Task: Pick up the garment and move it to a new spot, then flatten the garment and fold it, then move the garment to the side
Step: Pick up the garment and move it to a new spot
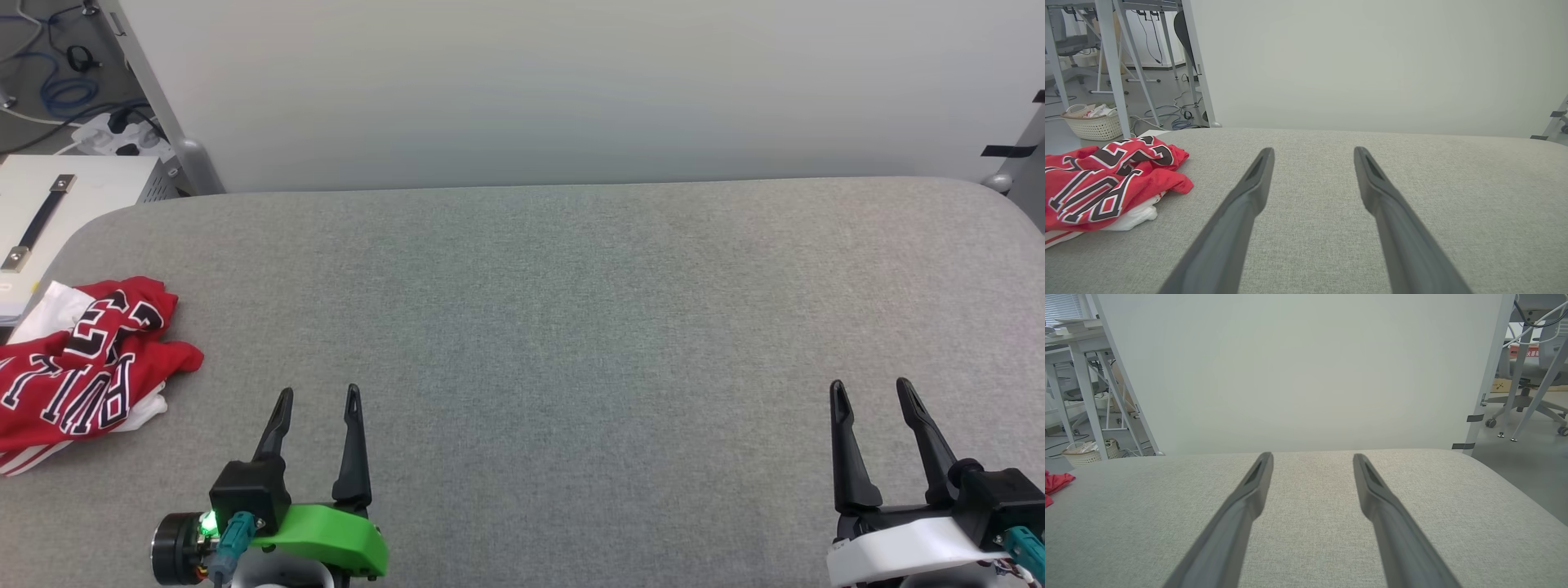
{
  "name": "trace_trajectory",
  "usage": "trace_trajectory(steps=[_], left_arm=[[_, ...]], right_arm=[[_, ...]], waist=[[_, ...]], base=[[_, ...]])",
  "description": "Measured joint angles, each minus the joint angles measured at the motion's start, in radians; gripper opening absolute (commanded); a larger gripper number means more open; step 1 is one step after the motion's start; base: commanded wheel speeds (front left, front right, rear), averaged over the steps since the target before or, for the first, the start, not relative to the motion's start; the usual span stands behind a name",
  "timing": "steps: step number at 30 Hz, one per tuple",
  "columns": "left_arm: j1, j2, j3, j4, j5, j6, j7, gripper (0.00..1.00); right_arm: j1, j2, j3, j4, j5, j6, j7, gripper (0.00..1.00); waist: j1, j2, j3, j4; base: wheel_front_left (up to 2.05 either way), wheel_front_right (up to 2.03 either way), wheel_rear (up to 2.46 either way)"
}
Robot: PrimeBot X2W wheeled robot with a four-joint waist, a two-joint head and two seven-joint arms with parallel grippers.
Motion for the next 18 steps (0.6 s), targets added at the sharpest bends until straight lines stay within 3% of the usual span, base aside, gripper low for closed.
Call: trace_trajectory(steps=[8, 18], left_arm=[[-0.001, 0.0, 0.0, 0.0, 0.0, 0.001, 0.0, 1.0], [-0.003, -0.001, 0.015, -0.003, -0.033, 0.011, 0.0, 1.0]], right_arm=[[0.0, 0.0, 0.0, -0.007, -0.002, 0.0, 0.0, 1.0], [-0.001, 0.001, 0.001, -0.017, -0.011, 0.0, -0.002, 1.0]], waist=[[0.0, 0.0, 0.01, 0.03], [0.0, 0.0, 0.03, 0.116]], base=[[0.0, 0.0, 0.0], [0.0, 0.0, 0.0]])
